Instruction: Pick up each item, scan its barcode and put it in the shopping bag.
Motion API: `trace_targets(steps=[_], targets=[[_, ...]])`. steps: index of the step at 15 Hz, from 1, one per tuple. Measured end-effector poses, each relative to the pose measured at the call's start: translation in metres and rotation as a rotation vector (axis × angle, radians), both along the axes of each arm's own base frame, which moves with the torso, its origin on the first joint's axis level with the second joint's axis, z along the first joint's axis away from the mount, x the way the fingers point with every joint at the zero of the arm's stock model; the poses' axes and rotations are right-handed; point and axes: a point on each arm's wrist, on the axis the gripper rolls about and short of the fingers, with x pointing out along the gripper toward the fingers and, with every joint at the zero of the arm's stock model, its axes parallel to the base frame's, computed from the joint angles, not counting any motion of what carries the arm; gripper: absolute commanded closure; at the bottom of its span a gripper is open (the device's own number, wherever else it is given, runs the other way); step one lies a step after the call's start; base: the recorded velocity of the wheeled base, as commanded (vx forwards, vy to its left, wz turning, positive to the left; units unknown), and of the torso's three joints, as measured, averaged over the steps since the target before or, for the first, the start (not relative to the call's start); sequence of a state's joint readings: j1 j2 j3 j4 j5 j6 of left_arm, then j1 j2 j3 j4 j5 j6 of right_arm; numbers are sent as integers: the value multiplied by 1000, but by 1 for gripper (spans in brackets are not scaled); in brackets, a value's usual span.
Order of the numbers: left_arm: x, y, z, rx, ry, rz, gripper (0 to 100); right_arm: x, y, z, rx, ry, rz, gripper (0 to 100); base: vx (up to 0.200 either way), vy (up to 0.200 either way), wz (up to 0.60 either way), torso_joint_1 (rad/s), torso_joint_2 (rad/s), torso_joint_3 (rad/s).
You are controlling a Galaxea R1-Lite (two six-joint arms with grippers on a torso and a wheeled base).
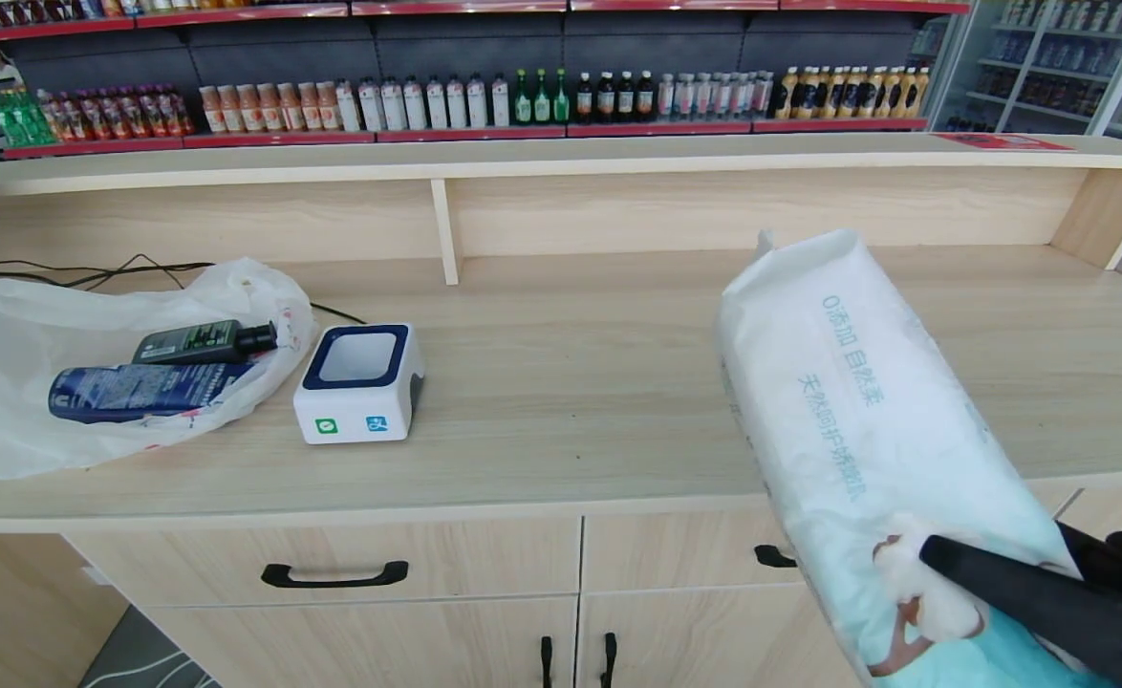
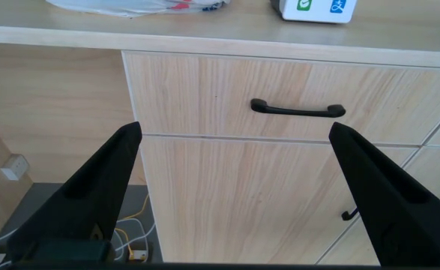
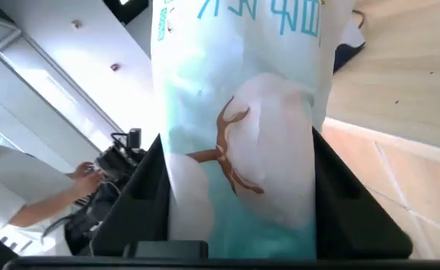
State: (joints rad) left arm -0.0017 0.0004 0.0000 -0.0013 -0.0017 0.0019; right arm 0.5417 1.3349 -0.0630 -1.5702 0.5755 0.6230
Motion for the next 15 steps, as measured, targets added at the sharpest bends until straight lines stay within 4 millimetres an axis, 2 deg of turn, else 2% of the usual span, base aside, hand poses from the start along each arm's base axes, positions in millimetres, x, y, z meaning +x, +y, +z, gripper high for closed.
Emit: trace_targets(steps=[4, 7, 12, 15], targets=[[0, 0, 0, 0, 0, 0, 0, 13, -4, -5, -97, -124, -119, 100, 0, 0, 0, 0, 0, 0], [0, 0, 0, 0, 0, 0, 0, 38, -24, -12, -355, -398, -498, 100, 0, 0, 0, 0, 0, 0], [0, 0, 0, -1, 1, -3, 0, 57, -64, -17, -562, -451, -835, 100, 0, 0, 0, 0, 0, 0], [0, 0, 0, -2, 1, -3, 0, 70, -72, -8, -577, -475, -933, 100, -200, 0, 0, 9, 2, -1]])
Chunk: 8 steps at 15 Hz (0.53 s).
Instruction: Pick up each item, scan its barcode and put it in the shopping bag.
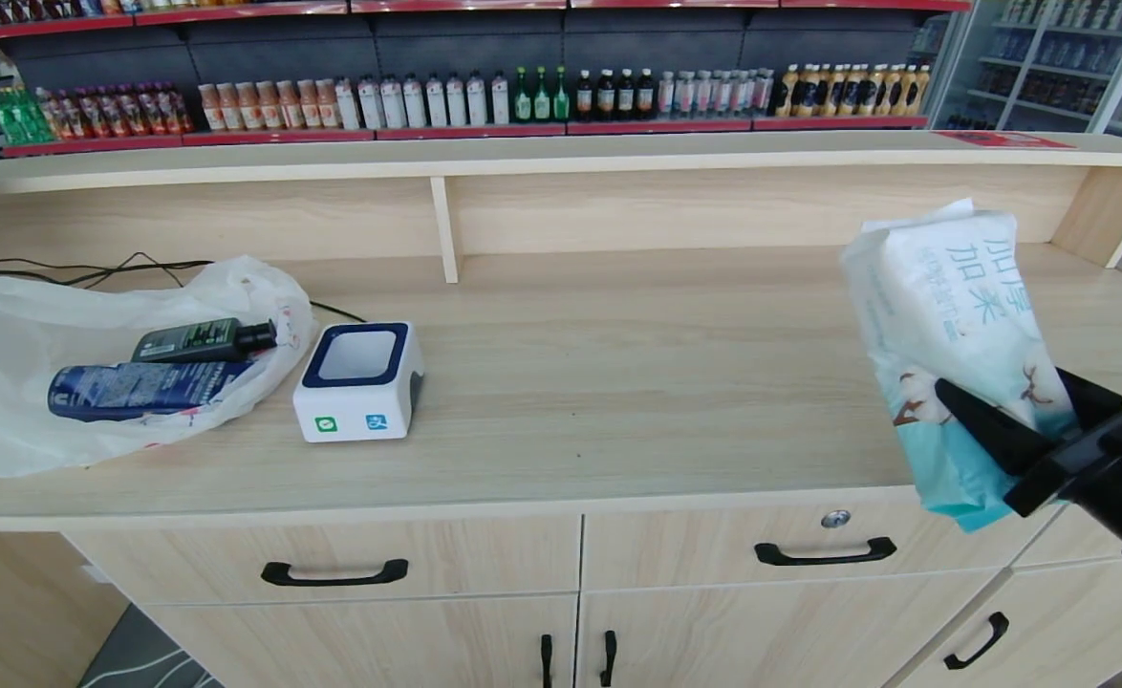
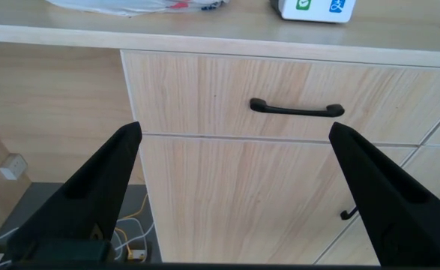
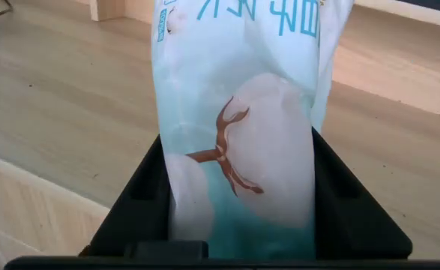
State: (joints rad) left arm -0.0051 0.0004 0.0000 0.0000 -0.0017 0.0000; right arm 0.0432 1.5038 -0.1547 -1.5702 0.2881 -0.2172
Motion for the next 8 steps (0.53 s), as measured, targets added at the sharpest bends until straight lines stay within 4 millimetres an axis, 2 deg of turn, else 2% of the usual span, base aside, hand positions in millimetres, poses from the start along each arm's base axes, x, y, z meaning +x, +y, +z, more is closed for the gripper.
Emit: trace_targets(steps=[1, 8], targets=[[0, 0, 0, 0, 0, 0, 0, 7, -1, 4, 12, -18, -39, 100, 0, 0, 0, 0, 0, 0], [0, 0, 0, -3, -2, 2, 0, 11, 14, 7, 27, -26, 8, 100, 0, 200, 0, 0, -2, 6]])
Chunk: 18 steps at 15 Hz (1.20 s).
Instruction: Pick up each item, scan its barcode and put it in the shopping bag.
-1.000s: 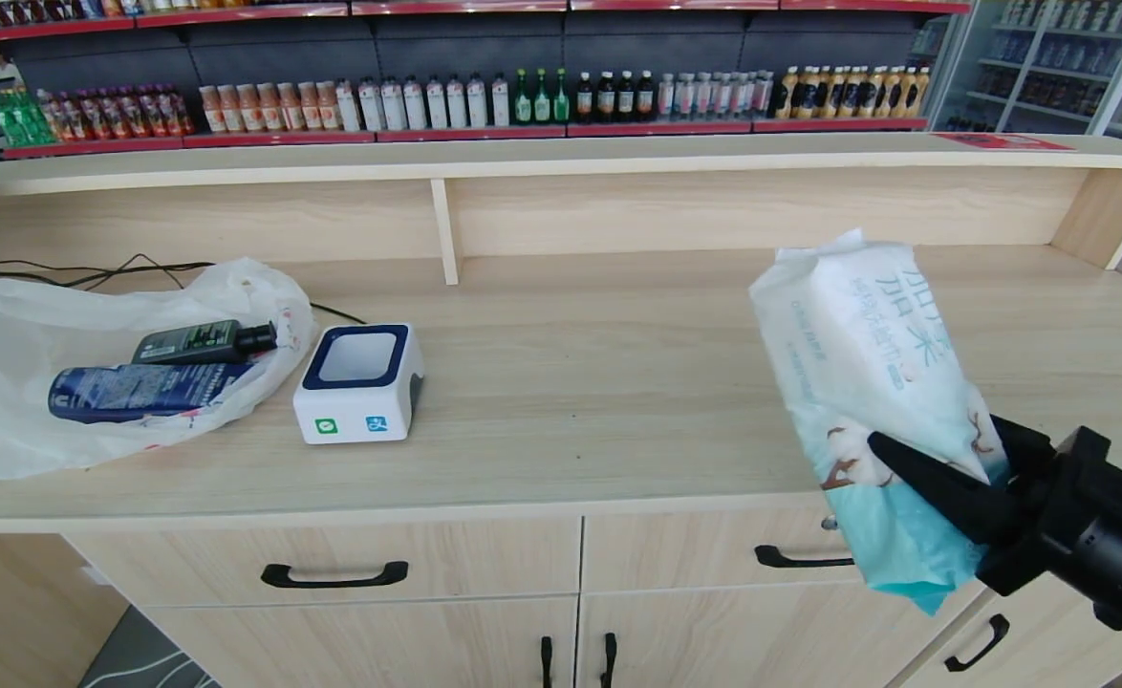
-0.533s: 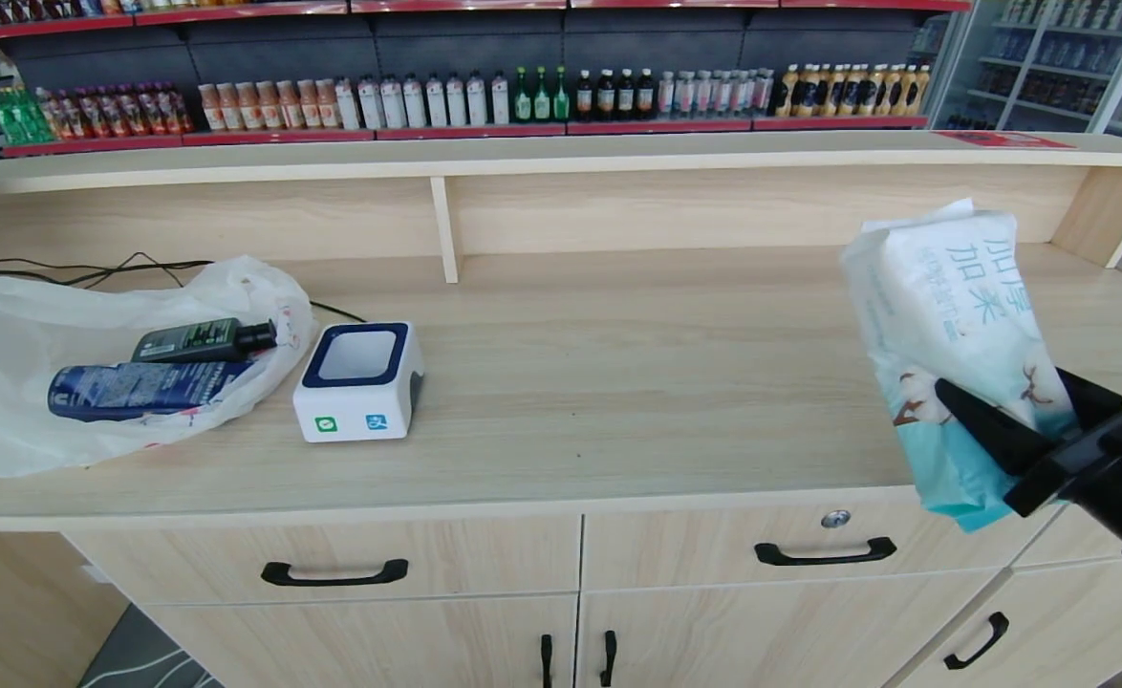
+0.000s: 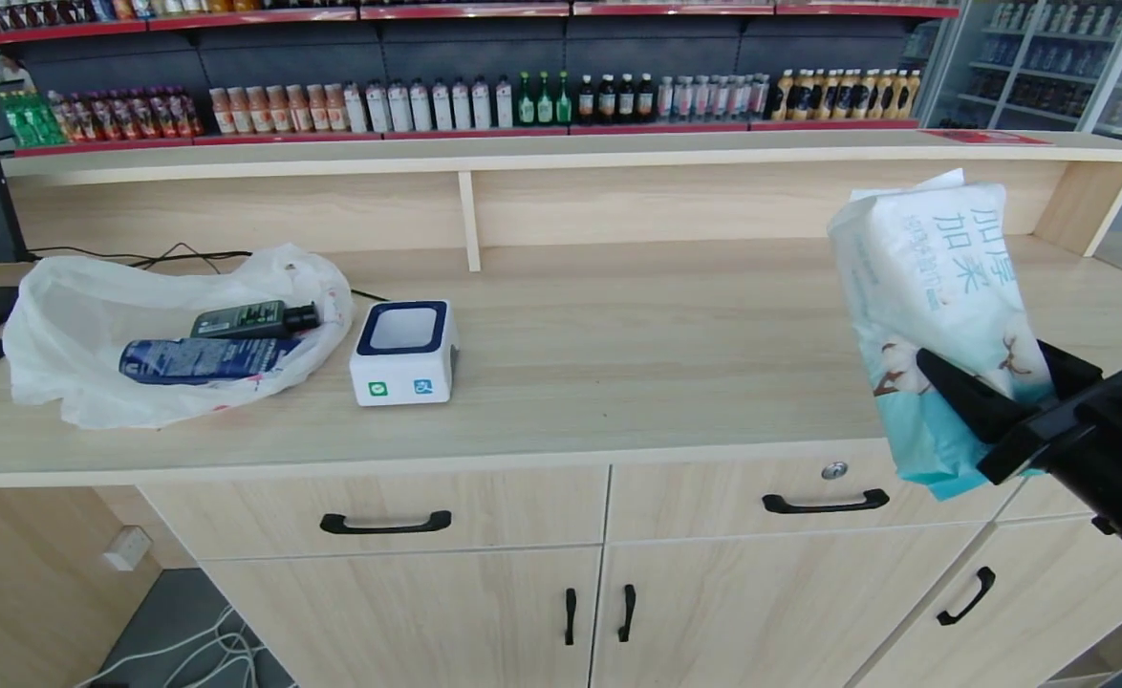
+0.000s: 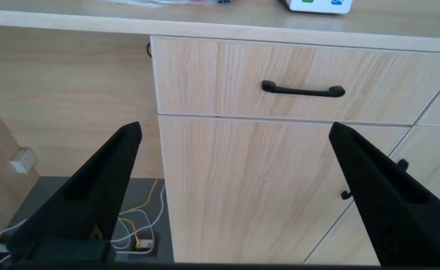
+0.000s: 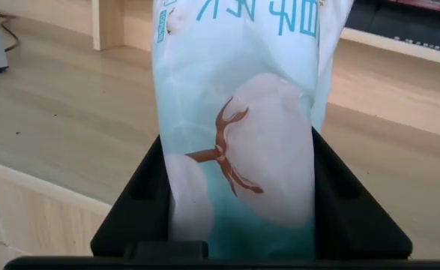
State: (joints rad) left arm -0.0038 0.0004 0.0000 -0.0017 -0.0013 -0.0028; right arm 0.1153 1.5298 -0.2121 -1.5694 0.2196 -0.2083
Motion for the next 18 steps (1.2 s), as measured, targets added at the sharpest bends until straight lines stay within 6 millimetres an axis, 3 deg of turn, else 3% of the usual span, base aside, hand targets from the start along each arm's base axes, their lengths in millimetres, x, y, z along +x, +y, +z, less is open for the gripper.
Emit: trace_targets(steps=[9, 12, 14, 18], targets=[[0, 0, 0, 0, 1, 0, 0, 4, 22, 10, 28, -37, 98, 100, 0, 200, 0, 6, 3, 3], [0, 0, 0, 0, 1, 1, 0, 10, 31, 22, 56, -86, 55, 100, 0, 200, 0, 2, 5, -2], [0, 0, 0, -7, 1, 2, 0, 13, 44, 33, 125, -118, 38, 100, 0, 200, 0, 7, 2, 9], [0, 0, 0, -7, 1, 2, 0, 7, 76, 32, 194, -81, 105, 100, 0, 200, 0, 0, 1, 2]])
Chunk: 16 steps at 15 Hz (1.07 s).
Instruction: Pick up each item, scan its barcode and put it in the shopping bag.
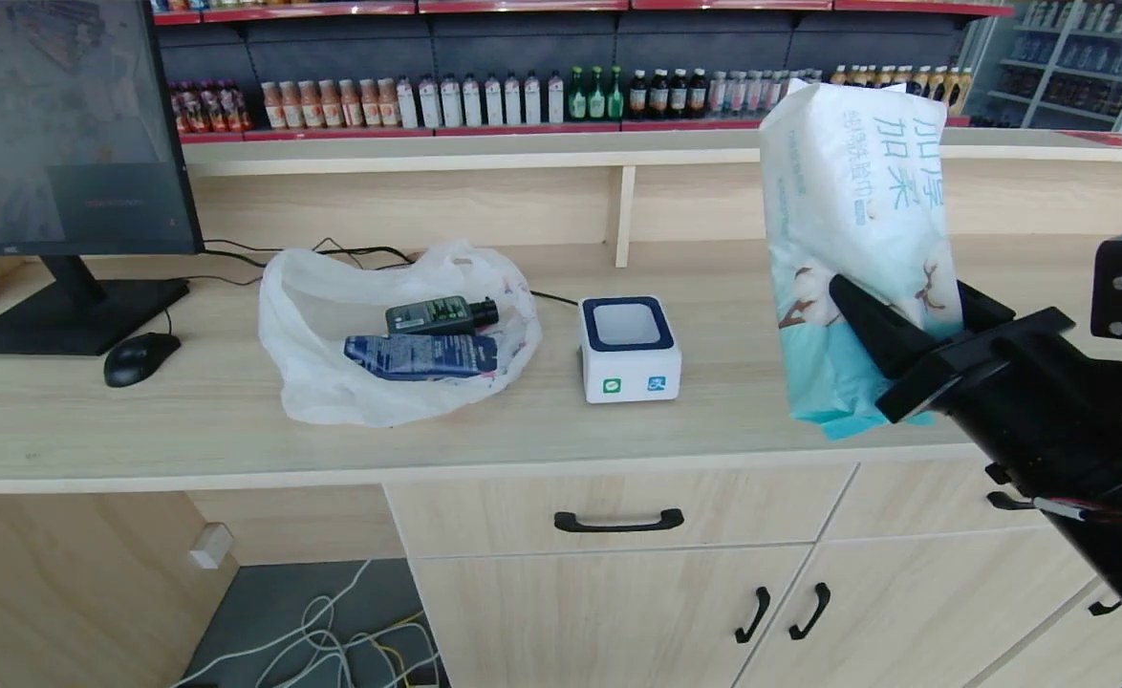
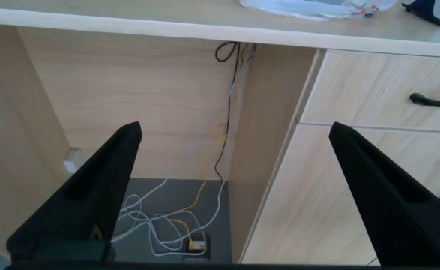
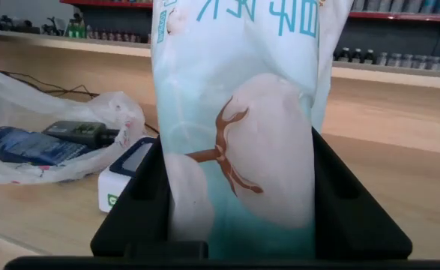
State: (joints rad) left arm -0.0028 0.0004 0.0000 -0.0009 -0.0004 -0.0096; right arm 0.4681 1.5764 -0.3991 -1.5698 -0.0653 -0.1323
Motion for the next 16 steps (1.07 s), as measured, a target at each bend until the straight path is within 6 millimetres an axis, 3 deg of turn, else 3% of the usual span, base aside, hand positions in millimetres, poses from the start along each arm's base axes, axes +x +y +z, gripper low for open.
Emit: trace_targets(steps=[5, 9, 12, 16], targets=[[0, 0, 0, -1, -1, 1, 0, -7, 20, -17, 0, 84, 100, 100, 0, 200, 0, 1, 3, 2], [0, 0, 0, -2, 0, 1, 0, -12, 32, -27, -15, 126, 141, 100, 150, 0, 0, 1, 4, 2], [0, 0, 0, -1, -1, 1, 0, -13, 33, -34, 27, 177, 52, 100, 0, 0, 0, 0, 0, 0], [0, 0, 0, -1, -2, 1, 0, -6, 20, -45, 46, 235, -131, 100, 0, 0, 0, 0, 0, 0]])
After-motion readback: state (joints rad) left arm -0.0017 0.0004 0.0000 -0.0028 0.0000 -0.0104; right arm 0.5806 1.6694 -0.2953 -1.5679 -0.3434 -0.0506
